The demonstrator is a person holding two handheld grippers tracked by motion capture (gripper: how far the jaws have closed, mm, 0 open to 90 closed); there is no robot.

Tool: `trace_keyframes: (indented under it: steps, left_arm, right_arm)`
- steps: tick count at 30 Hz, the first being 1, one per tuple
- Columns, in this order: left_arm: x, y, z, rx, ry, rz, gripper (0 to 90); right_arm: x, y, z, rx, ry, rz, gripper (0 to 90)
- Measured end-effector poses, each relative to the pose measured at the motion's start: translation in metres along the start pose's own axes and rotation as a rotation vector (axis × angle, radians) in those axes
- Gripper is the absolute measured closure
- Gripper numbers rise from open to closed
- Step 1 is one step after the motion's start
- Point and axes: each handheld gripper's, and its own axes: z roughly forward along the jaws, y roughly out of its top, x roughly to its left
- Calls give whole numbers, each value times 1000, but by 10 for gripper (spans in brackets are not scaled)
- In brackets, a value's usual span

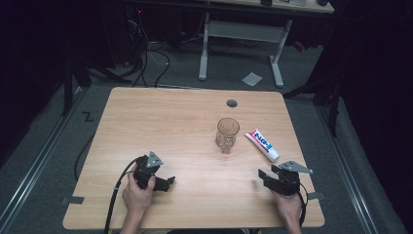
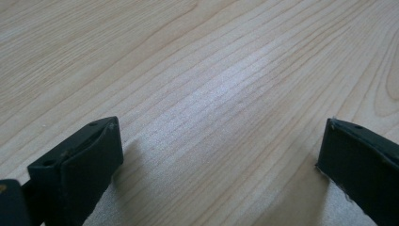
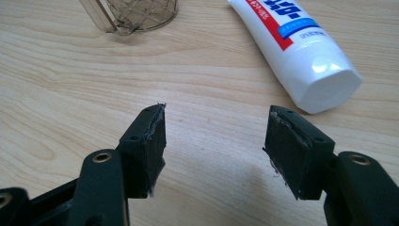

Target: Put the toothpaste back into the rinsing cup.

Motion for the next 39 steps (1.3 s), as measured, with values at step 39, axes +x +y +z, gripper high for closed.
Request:
trace_keyframes:
  steps: [39]
  left_arm:
    - [0,0,0,0,0,0,7]
  right_arm:
    - [-43,29,-21,-87,-41,63,354]
